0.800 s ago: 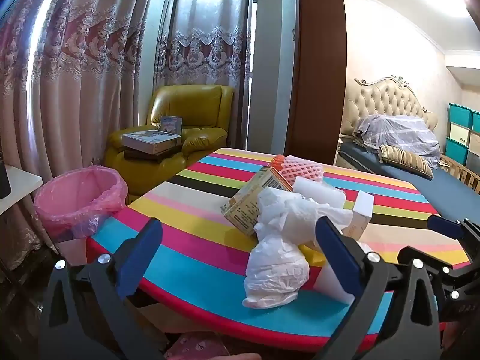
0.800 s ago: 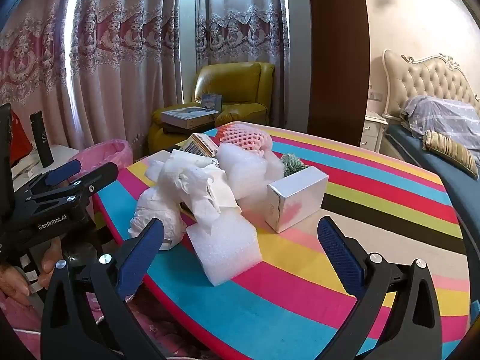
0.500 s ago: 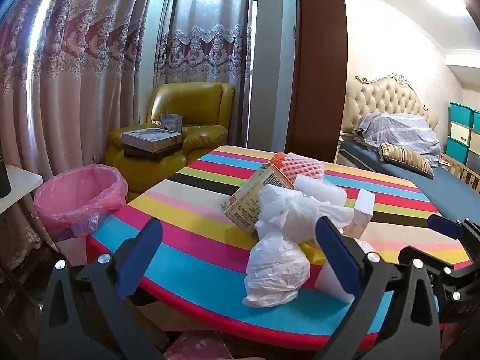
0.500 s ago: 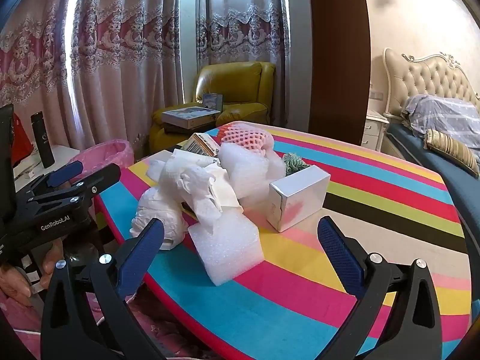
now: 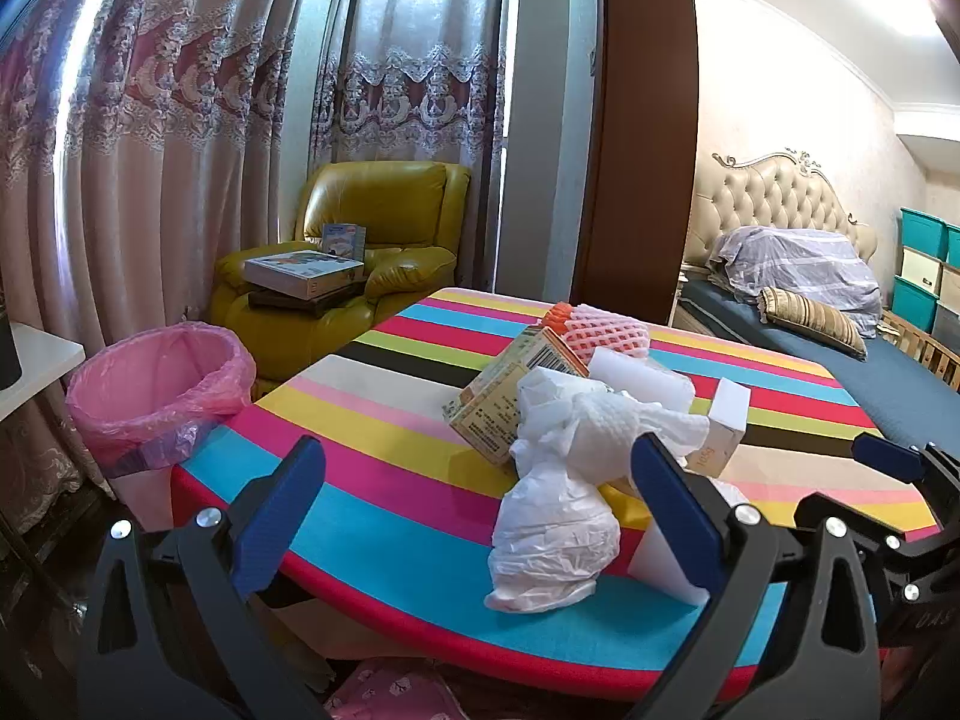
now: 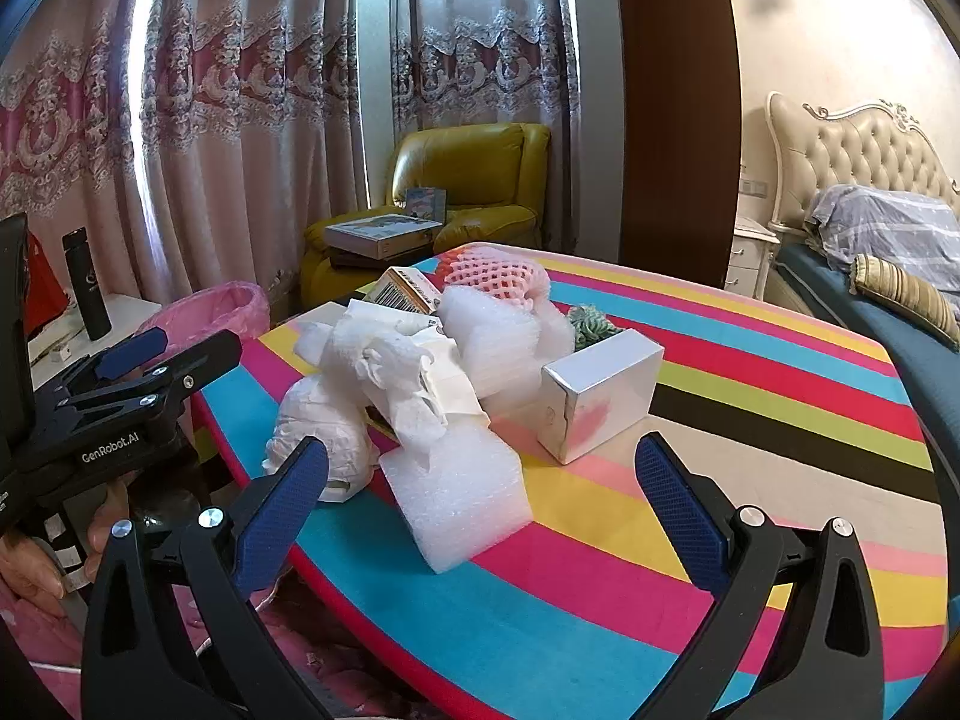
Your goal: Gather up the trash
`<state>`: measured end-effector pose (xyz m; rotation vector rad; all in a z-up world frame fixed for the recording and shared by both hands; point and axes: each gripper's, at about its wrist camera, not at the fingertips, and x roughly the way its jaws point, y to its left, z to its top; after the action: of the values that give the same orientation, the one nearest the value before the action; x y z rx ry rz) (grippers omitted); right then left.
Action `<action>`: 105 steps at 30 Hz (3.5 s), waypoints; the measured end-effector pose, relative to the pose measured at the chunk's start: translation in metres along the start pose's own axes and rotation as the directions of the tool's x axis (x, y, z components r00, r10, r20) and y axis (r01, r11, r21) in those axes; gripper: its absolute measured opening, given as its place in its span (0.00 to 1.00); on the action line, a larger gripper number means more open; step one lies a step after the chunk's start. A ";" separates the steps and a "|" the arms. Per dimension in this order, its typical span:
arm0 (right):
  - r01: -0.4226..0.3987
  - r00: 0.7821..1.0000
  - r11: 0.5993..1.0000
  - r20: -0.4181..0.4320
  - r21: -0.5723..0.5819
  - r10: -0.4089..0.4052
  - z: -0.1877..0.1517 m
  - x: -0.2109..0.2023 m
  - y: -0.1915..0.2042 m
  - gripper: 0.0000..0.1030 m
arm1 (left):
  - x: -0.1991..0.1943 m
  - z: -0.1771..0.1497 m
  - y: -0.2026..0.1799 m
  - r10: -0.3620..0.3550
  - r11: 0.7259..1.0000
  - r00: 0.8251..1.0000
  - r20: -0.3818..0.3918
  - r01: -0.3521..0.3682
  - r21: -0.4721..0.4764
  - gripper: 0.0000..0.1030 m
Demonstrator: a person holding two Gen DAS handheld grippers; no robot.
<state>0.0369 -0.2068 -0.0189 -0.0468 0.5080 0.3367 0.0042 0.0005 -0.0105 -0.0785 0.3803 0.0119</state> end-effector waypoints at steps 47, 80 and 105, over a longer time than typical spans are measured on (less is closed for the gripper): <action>-0.003 1.000 1.000 -0.005 0.007 0.003 -0.005 0.005 0.001 0.93 | -0.004 0.004 0.001 0.010 1.000 1.000 -0.017 -0.010 -0.003 0.96; -0.012 0.999 1.000 -0.033 0.007 0.012 -0.013 0.013 0.003 0.93 | -0.003 0.001 0.003 0.018 1.000 1.000 -0.024 -0.018 -0.001 0.96; -0.054 0.963 0.998 -0.262 0.021 0.057 -0.024 0.099 0.001 0.93 | 0.037 -0.002 0.012 -0.070 0.986 0.985 -0.159 0.093 0.140 0.96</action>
<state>0.1070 -0.1790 -0.0877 -0.0642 0.7759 0.3843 0.0372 0.0126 -0.0270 0.0513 0.5306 -0.1036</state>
